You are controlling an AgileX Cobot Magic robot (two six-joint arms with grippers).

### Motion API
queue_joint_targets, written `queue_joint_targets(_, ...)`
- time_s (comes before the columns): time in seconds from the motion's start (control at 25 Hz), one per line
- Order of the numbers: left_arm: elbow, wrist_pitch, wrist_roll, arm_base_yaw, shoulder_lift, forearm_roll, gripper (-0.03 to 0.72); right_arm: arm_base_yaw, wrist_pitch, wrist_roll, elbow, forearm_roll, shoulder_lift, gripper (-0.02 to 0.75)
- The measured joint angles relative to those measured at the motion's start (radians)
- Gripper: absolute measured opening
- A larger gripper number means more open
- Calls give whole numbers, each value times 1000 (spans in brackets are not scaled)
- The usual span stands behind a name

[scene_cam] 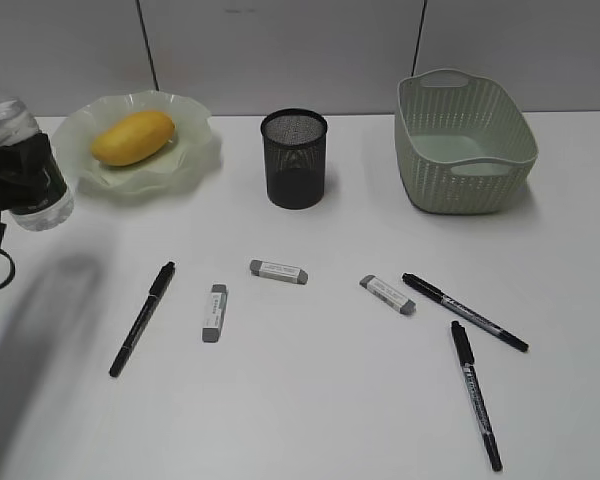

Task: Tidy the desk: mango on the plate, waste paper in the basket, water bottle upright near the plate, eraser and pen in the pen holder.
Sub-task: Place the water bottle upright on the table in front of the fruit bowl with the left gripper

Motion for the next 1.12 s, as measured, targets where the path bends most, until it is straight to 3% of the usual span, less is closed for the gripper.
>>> queue_joint_targets(0.24, -10, -31, 8, 0, 185, -18, 496, 0, 0, 0, 0, 0, 0, 519)
queue_joint_targets(0.8, -70, -105, 14, 0, 269, 1, 495, 0, 0, 0, 0, 0, 0, 518)
queue_joint_targets(0.96, -47, -109, 17, 0, 269, 25, 582, 0, 0, 0, 0, 1, 0, 517)
queue_joint_targets(1.12, -4, -89, 17, 0, 265, 25, 607, 0, 0, 0, 0, 1, 0, 517)
